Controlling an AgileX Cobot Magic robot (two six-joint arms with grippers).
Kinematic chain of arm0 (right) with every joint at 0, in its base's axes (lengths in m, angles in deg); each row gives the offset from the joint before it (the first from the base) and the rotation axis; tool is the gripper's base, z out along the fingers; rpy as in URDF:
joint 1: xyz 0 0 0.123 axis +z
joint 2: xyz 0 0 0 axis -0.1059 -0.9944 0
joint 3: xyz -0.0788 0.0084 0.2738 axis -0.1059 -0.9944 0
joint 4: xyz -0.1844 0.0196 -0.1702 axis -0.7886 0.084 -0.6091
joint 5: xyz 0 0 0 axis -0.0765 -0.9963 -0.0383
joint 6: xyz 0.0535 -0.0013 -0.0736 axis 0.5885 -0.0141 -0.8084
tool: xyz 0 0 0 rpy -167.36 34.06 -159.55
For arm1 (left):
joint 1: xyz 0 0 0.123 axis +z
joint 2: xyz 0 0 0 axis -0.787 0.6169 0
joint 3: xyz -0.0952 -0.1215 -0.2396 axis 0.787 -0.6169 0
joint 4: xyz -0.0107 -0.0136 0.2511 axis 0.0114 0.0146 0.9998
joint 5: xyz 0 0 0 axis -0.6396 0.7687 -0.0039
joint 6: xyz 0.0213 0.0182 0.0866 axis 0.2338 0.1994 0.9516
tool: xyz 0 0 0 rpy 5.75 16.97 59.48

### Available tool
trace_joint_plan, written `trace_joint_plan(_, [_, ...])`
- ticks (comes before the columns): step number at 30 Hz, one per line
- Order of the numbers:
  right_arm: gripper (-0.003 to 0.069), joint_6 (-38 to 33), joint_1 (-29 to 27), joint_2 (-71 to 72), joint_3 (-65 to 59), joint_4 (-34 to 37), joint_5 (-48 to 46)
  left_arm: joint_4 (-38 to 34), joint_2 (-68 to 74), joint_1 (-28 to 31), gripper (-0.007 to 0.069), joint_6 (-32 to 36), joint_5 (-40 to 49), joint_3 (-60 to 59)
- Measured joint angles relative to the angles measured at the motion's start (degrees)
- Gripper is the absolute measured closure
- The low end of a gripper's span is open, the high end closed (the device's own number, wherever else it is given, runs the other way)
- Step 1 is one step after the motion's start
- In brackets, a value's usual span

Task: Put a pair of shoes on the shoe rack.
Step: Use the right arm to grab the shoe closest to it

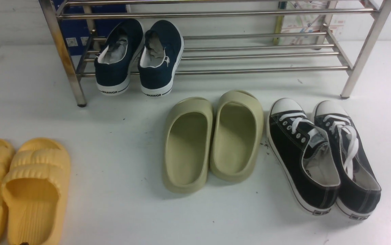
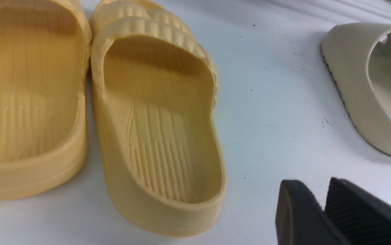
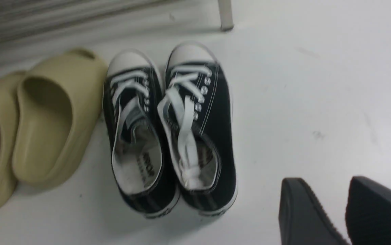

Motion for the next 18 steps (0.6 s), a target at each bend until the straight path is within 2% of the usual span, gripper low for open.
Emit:
trace_joint_plan(1, [0.0419, -1.33, 0.0, -0.56, -0.25, 1.48, 0.0, 0.0, 0.0, 0.0, 0.048, 0.0, 0.0, 0.0])
trace_joint_plan(2, [0.0419, -6.82, 0.21, -4.56, -0.49, 7.1, -0.06, 0.0, 0.0, 0.0, 0.048, 0.0, 0.0, 0.0])
trace_joint_plan(3, [0.0419, -7.66, 0.27, -5.14, -0.49, 7.9, -0.06, 0.0, 0.0, 0.0, 0.048, 0.0, 0.0, 0.0])
trace_joint_plan(6, [0.0418, -19.75, 3.01, -15.41, 1.34, 18.99, 1.42, 0.0, 0.0, 0.0, 0.0475, 0.0, 0.0, 0.0])
trace_joint_plan(9, [0.0407, -20.92, 6.62, -22.17, 5.31, 19.77, 2.6, 0.0, 0.0, 0.0, 0.0471, 0.0, 0.0, 0.0])
trace_joint_plan(12, [0.0389, -16.83, 12.71, -29.39, 9.97, 14.51, 3.31, 0.0, 0.0, 0.0, 0.047, 0.0, 0.0, 0.0])
trace_joint_plan(13, [0.0388, -16.35, 13.16, -29.85, 10.25, 14.0, 3.31, 0.0, 0.0, 0.0, 0.0469, 0.0, 0.0, 0.0])
trace_joint_plan(14, [0.0375, -11.1, 17.1, -33.91, 12.56, 9.12, 3.57, 0.0, 0.0, 0.0, 0.0467, 0.0, 0.0, 0.0])
trace_joint_plan(16, [0.0353, -3.94, 20.52, -38.21, 14.5, 4.22, 3.75, 0.0, 0.0, 0.0, 0.0463, 0.0, 0.0, 0.0])
trace_joint_plan(17, [0.035, -3.2, 21.21, -38.63, 14.86, 3.17, 3.8, 0.0, 0.0, 0.0, 0.0463, 0.0, 0.0, 0.0])
trace_joint_plan(18, [0.0323, 2.47, 23.9, -42.03, 16.21, -0.79, 4.22, 0.0, 0.0, 0.0, 0.0461, 0.0, 0.0, 0.0])
